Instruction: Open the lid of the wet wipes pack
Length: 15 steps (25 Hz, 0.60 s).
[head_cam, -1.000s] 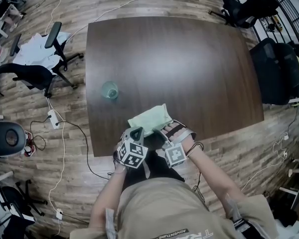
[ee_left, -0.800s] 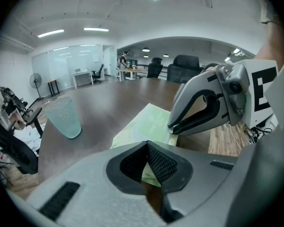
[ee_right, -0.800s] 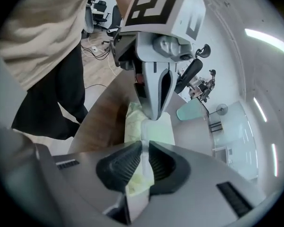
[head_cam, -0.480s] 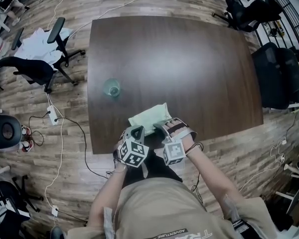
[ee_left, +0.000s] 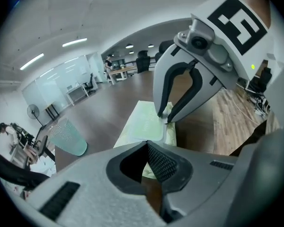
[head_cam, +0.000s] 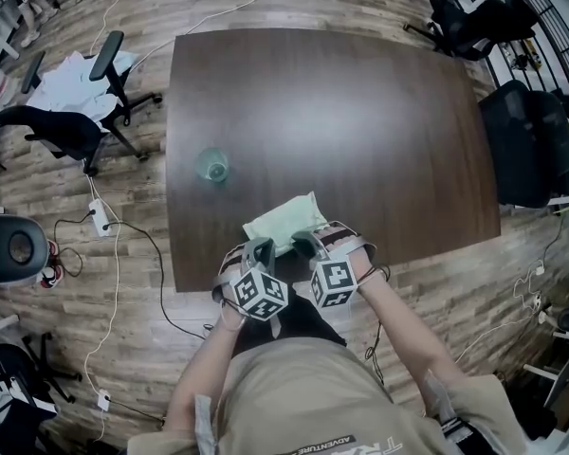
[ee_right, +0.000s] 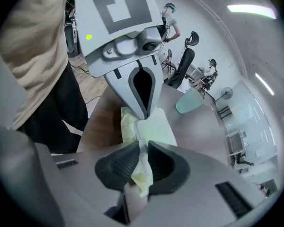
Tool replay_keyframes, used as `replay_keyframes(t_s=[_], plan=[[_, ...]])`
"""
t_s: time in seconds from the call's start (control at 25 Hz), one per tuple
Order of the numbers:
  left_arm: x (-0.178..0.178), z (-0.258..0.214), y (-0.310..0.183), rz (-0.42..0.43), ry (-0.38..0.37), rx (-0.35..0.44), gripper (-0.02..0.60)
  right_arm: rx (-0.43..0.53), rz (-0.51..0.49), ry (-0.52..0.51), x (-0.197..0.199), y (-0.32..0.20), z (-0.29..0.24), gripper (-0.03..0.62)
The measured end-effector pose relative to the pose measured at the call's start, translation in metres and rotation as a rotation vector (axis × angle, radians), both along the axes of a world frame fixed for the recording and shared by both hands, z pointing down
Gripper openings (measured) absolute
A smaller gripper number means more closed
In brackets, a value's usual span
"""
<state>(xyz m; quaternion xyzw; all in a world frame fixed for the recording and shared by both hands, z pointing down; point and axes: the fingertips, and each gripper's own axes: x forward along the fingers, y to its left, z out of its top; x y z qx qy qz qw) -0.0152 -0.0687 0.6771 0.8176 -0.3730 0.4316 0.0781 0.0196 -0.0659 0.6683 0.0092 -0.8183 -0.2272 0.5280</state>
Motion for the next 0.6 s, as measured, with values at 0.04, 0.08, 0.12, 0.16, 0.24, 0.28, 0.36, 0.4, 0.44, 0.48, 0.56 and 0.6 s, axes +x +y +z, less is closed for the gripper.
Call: replay_keyframes(t_s=[0.04, 0.08, 0.12, 0.16, 0.24, 0.28, 0.36, 0.4, 0.44, 0.48, 0.56, 0.6], plan=[[0.0, 0.0, 0.001, 0.007, -0.013, 0.009, 0.009, -0.012, 0.008, -0.002, 0.0, 0.0, -0.001, 0.058], [0.001, 0.0, 0.001, 0.01, -0.018, 0.011, 0.009, -0.026, 0.02, -0.006, 0.001, 0.0, -0.002, 0.057], [0.001, 0.0, 0.001, 0.01, -0.016, 0.008, 0.009, -0.041, 0.032, -0.009, 0.001, 0.0, -0.002, 0.057], [0.002, 0.0, 0.002, 0.009, -0.009, 0.0, 0.009, -0.053, 0.041, -0.01, 0.002, 0.0, -0.003, 0.057], [0.002, 0.0, 0.001, 0.011, 0.005, -0.021, 0.009, -0.063, 0.051, -0.009, 0.002, 0.0, -0.003, 0.057], [0.001, 0.0, 0.001, 0.014, 0.01, -0.029, 0.009, -0.067, 0.058, -0.012, 0.001, -0.001, -0.004, 0.057], [-0.001, 0.002, 0.0, 0.022, 0.011, -0.035, 0.009, -0.079, 0.087, -0.038, -0.001, -0.005, -0.008, 0.048], [-0.002, 0.003, 0.0, 0.024, 0.009, -0.035, 0.009, -0.083, 0.105, -0.057, -0.003, -0.008, -0.012, 0.038], [-0.003, 0.003, 0.0, 0.024, 0.008, -0.033, 0.009, -0.085, 0.12, -0.072, -0.004, -0.011, -0.016, 0.035], [-0.003, 0.003, 0.0, 0.022, 0.009, -0.033, 0.009, -0.087, 0.126, -0.08, -0.005, -0.013, -0.018, 0.034], [-0.002, 0.003, 0.001, 0.021, 0.008, -0.035, 0.009, -0.089, 0.119, -0.075, -0.004, -0.013, -0.019, 0.034], [-0.001, 0.003, 0.001, 0.022, 0.008, -0.037, 0.009, -0.086, 0.116, -0.073, -0.003, -0.013, -0.019, 0.034]])
